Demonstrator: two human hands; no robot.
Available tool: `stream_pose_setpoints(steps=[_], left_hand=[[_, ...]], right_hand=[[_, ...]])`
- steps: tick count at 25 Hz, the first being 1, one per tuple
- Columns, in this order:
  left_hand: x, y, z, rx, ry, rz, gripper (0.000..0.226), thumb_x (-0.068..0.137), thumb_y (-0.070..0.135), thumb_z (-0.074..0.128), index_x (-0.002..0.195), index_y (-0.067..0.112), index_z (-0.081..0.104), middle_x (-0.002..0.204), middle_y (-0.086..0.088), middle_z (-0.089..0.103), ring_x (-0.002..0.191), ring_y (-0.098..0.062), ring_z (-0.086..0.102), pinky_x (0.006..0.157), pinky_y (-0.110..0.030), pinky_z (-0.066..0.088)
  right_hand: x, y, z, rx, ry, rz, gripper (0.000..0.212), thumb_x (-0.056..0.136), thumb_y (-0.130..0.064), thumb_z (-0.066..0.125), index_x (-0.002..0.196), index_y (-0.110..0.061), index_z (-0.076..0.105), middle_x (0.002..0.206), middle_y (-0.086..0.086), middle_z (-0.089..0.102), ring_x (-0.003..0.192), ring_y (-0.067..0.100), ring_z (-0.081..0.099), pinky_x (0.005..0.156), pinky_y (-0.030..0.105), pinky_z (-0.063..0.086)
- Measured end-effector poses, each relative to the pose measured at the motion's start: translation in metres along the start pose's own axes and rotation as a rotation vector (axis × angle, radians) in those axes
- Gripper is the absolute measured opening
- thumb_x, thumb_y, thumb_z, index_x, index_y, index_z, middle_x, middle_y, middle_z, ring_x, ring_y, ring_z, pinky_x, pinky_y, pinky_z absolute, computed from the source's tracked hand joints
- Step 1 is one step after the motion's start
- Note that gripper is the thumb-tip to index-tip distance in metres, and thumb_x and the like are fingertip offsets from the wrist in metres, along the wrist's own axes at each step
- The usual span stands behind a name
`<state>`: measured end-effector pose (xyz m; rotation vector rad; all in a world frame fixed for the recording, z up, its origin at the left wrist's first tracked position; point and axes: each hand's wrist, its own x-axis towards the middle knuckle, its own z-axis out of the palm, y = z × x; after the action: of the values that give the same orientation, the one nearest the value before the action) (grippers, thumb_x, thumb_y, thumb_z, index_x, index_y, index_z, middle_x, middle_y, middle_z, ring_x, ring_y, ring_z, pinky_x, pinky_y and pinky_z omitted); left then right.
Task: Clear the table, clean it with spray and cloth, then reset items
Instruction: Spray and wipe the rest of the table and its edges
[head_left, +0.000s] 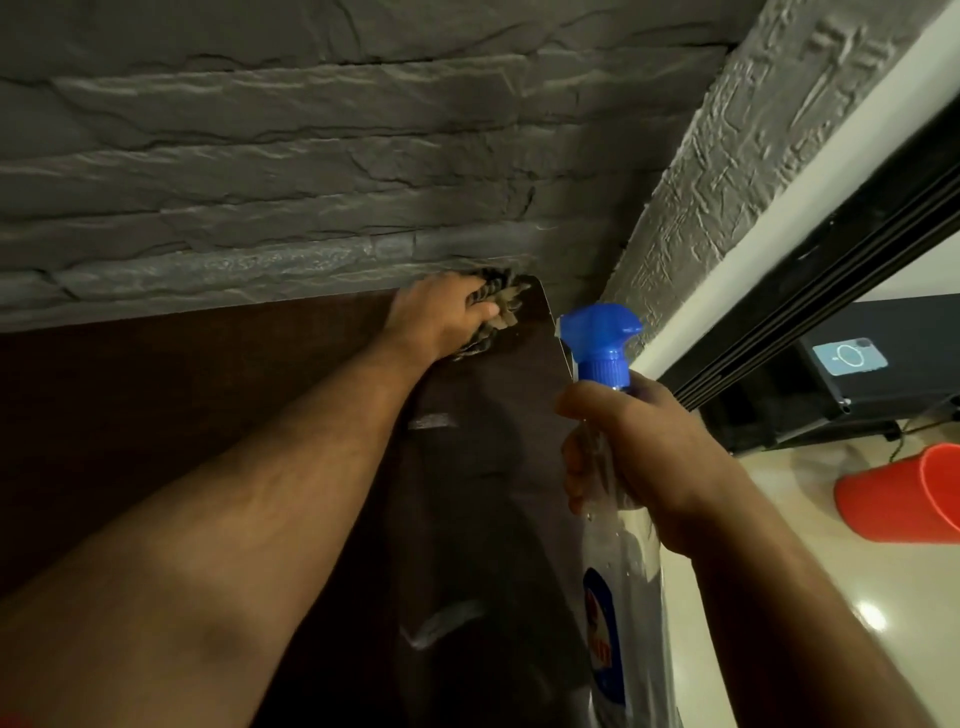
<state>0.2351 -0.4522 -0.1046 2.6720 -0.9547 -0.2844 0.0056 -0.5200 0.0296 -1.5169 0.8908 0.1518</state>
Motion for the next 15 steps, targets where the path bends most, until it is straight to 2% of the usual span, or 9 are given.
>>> stream_pose_setpoints(steps=[2, 5, 8, 11, 13, 15], left_hand=[[-0.013, -0.029, -0.011, 0.021, 0.045, -0.065, 0.046, 0.093, 0.052, 0.047, 0.129, 0.025, 0.055, 0.122, -0.005, 0.061, 0.109, -0.026, 0.056, 0.084, -0.037, 0.042], [-0.019, -0.037, -0.015, -0.026, 0.084, -0.096, 0.044, 0.094, 0.049, 0.049, 0.127, 0.020, 0.057, 0.118, -0.006, 0.063, 0.107, -0.026, 0.057, 0.082, -0.036, 0.043], [-0.016, -0.039, -0.014, -0.064, 0.046, -0.069, 0.049, 0.094, 0.048, 0.050, 0.132, 0.018, 0.053, 0.127, -0.008, 0.060, 0.116, -0.027, 0.055, 0.094, -0.041, 0.044], [-0.015, -0.046, -0.013, -0.067, 0.011, -0.047, 0.054, 0.094, 0.049, 0.050, 0.137, 0.016, 0.049, 0.136, -0.010, 0.054, 0.125, -0.028, 0.050, 0.102, -0.043, 0.041], [-0.019, -0.049, -0.013, -0.049, 0.002, -0.035, 0.057, 0.093, 0.051, 0.049, 0.139, 0.016, 0.047, 0.140, -0.011, 0.051, 0.129, -0.028, 0.046, 0.105, -0.045, 0.038], [-0.023, -0.051, -0.013, -0.033, -0.002, -0.035, 0.058, 0.093, 0.052, 0.048, 0.139, 0.017, 0.046, 0.141, -0.011, 0.050, 0.129, -0.028, 0.046, 0.106, -0.046, 0.038]], right_hand=[[-0.007, 0.005, -0.001, 0.005, -0.020, 0.006, 0.018, 0.085, -0.021, 0.064, 0.089, -0.027, 0.047, 0.072, 0.014, 0.060, 0.063, 0.029, 0.057, 0.066, 0.041, 0.051], [-0.017, 0.019, 0.002, -0.025, -0.121, 0.080, 0.021, 0.081, -0.022, 0.067, 0.095, -0.025, 0.051, 0.069, 0.012, 0.061, 0.058, 0.026, 0.058, 0.065, 0.041, 0.051], [-0.023, 0.024, 0.009, -0.027, -0.179, 0.096, 0.023, 0.082, -0.020, 0.067, 0.097, -0.023, 0.050, 0.065, 0.013, 0.060, 0.053, 0.026, 0.055, 0.063, 0.041, 0.049], [-0.027, 0.020, 0.021, -0.021, -0.203, 0.041, 0.017, 0.084, -0.018, 0.065, 0.094, -0.021, 0.051, 0.066, 0.014, 0.060, 0.056, 0.029, 0.056, 0.065, 0.042, 0.049], [-0.029, 0.021, 0.029, -0.026, -0.229, 0.007, 0.016, 0.084, -0.019, 0.064, 0.095, -0.022, 0.053, 0.065, 0.012, 0.061, 0.056, 0.028, 0.057, 0.063, 0.041, 0.050], [-0.030, 0.022, 0.027, -0.034, -0.175, 0.005, 0.015, 0.083, -0.020, 0.064, 0.094, -0.023, 0.054, 0.065, 0.010, 0.061, 0.056, 0.027, 0.057, 0.062, 0.040, 0.050]])
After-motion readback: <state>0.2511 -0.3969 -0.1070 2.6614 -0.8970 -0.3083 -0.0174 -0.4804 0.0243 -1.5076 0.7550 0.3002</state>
